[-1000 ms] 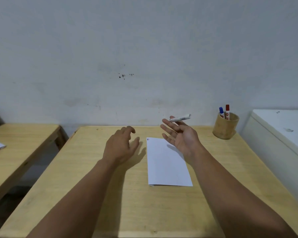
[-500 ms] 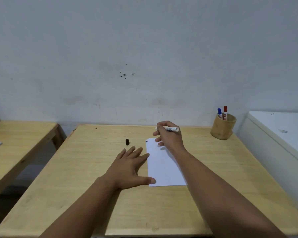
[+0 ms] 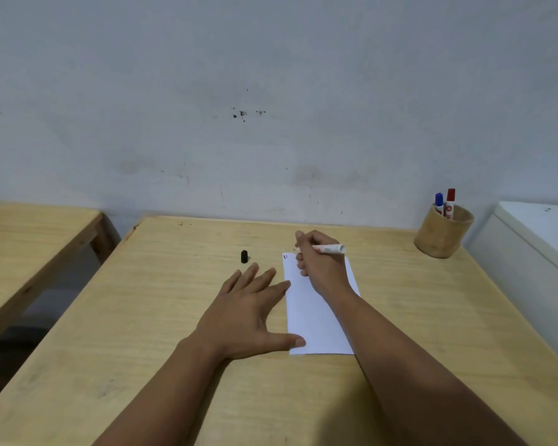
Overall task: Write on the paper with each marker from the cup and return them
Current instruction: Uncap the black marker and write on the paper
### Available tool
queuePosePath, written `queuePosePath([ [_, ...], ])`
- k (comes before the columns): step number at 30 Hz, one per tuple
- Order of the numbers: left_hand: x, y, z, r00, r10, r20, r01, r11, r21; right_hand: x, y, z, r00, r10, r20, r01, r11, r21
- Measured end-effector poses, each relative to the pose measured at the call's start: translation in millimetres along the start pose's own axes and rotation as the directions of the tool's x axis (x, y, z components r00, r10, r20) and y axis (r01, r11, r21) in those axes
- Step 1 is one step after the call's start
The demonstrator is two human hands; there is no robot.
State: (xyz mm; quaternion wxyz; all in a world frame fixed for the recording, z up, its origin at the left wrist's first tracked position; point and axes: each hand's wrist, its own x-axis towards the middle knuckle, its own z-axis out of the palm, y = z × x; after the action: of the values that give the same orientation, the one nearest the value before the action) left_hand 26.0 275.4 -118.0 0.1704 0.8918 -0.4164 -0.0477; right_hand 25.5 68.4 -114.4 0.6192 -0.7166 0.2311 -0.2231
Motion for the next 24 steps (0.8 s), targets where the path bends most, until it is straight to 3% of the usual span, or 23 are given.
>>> queuePosePath([
  [10, 0.7, 1.6, 2.1, 1.0, -0.022, 0.012, 0.021, 0.996, 0.085, 1.5, 1.1, 0.7, 0.996, 0.06, -0.068, -0.061, 0.998, -0.003],
  [24, 0.4, 3.4, 0.9, 0.999, -0.034, 0.021, 0.032, 0.994, 0.107, 2.7, 6.3, 3.6, 0.999, 0.04, -0.023, -0.042, 0.998, -0.056],
])
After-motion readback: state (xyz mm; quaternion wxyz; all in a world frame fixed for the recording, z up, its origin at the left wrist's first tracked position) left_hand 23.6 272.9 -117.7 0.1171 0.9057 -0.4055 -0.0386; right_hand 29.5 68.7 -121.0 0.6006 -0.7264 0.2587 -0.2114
